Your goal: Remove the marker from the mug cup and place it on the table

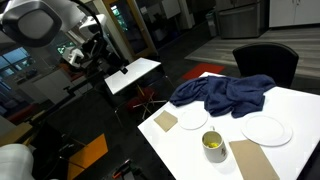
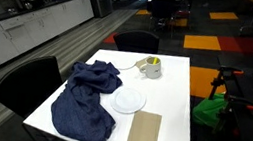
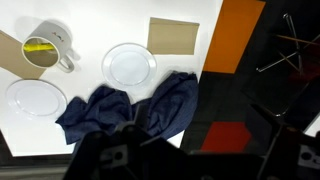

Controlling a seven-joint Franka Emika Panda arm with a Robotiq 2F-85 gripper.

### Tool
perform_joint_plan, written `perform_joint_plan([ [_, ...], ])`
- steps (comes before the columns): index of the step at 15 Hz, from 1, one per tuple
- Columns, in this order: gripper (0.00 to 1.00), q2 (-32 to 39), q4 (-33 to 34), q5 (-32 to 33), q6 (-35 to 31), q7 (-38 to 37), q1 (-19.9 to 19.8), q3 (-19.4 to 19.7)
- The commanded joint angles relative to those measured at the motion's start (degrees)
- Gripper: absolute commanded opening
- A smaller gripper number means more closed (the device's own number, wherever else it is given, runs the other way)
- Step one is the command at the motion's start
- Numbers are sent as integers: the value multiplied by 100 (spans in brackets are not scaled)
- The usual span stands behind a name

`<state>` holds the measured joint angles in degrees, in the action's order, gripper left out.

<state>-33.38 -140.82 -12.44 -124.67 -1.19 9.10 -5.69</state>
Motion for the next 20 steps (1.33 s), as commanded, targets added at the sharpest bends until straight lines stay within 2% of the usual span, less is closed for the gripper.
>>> perform_joint_plan([
  [1,100,500,225,276,-361,-462,-266,-145],
  [6,100,982,238,621,-995,-1552,-612,-312],
  [13,100,1539,227,1260,-2093,-3853,-1337,-674],
  [20,100,2115,473,2613,-2106,-6651,-1877,-773],
])
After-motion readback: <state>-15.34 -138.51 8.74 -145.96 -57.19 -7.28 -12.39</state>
